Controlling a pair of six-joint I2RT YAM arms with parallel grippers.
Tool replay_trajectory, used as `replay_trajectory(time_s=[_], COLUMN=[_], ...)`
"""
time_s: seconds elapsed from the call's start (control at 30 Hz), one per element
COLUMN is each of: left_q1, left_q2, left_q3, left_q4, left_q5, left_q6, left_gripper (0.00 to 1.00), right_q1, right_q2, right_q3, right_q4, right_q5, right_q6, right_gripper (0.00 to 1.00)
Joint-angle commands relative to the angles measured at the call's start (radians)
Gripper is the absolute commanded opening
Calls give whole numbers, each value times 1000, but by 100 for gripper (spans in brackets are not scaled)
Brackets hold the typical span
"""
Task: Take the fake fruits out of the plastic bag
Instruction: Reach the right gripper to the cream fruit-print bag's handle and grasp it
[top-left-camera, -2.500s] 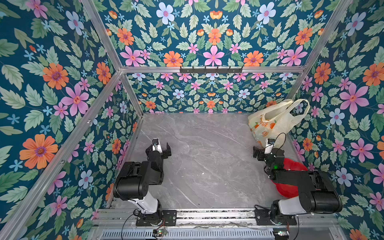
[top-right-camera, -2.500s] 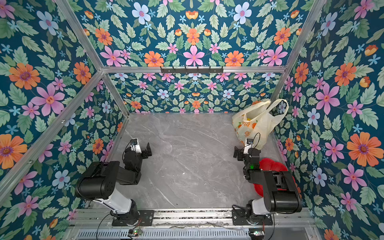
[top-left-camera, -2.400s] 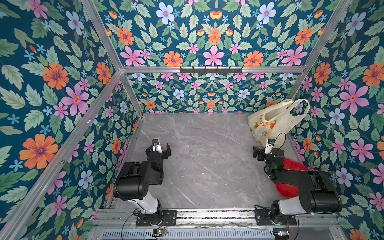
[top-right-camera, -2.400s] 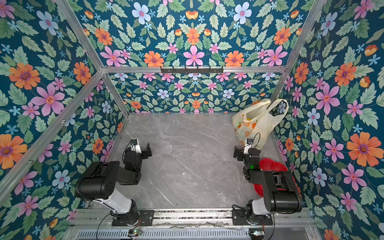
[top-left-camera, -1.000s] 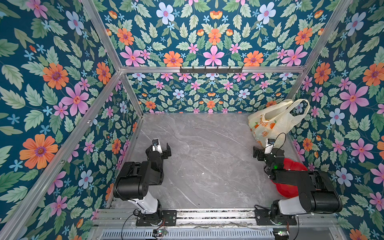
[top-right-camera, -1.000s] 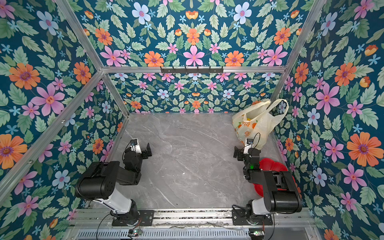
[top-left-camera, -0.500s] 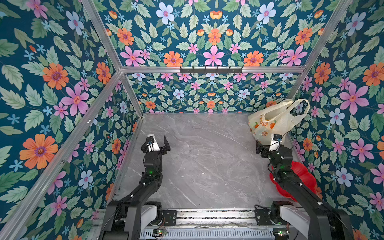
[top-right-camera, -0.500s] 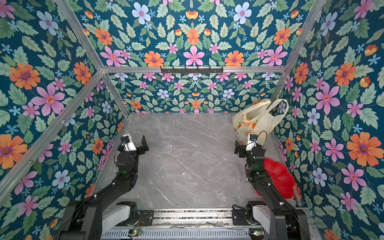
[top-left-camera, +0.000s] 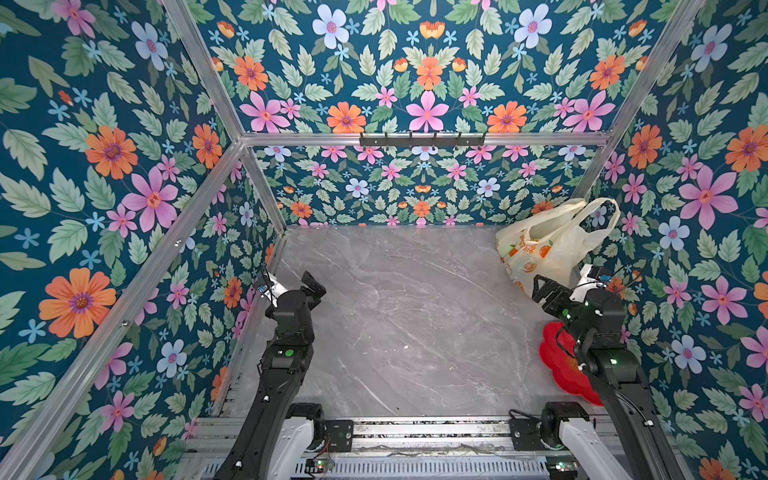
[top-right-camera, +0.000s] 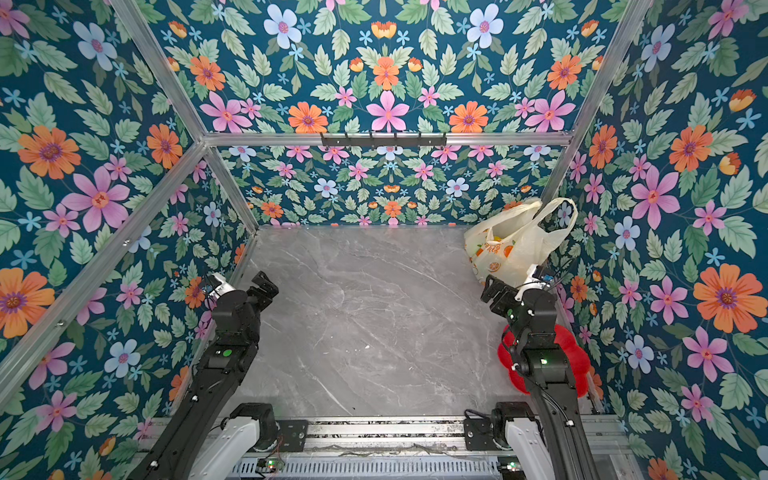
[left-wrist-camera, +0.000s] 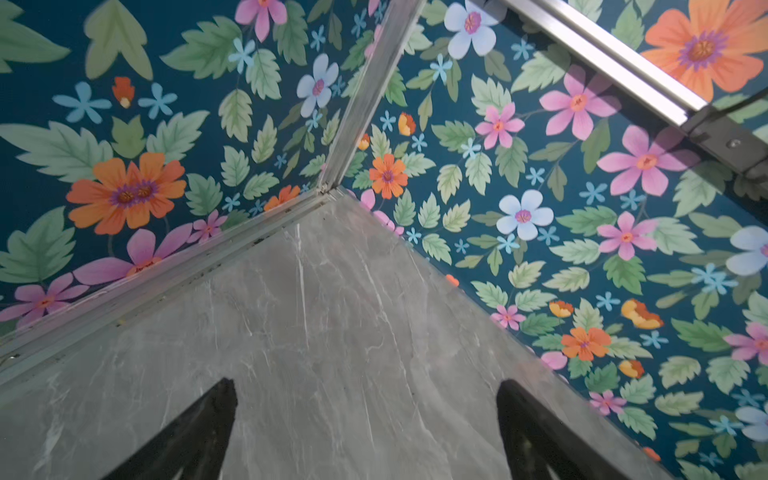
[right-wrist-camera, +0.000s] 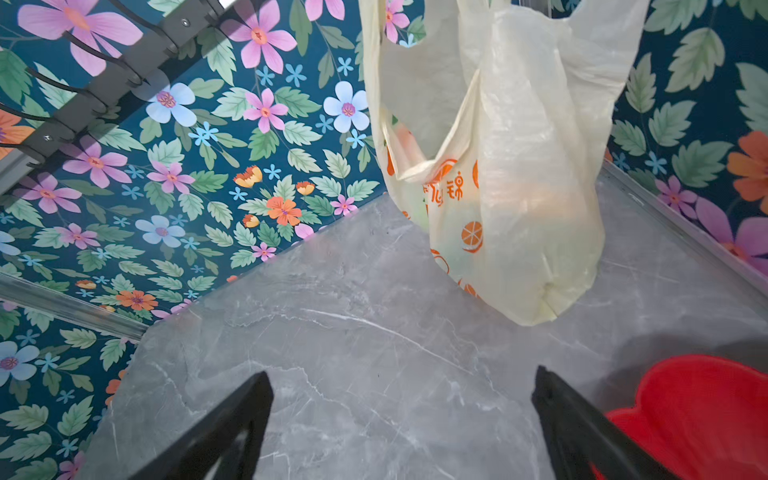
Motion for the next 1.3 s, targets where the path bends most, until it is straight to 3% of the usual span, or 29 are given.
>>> replay_trajectory(time_s=[0.0, 0.27, 0.73, 1.27], left_q1=[0, -7, -15, -15], left_q2=[-19, -2, -46, -30], left_q3=[-4, -22, -223, -257], left_q4=[-20, 64, 275, 313], left_q5=[209, 417, 447, 439], left_q6=[56, 94, 119, 131], left_gripper=[100, 100, 100, 100], right_q1=[0, -1, -13, -42], right_q2=[1, 220, 620, 962], right_q3=[24, 176, 337, 391], right_q4=[-54, -52, 106, 289], right_q5=[57, 204, 341, 442], right_q6=[44, 59, 34, -64], right_gripper=[99, 95, 88, 78])
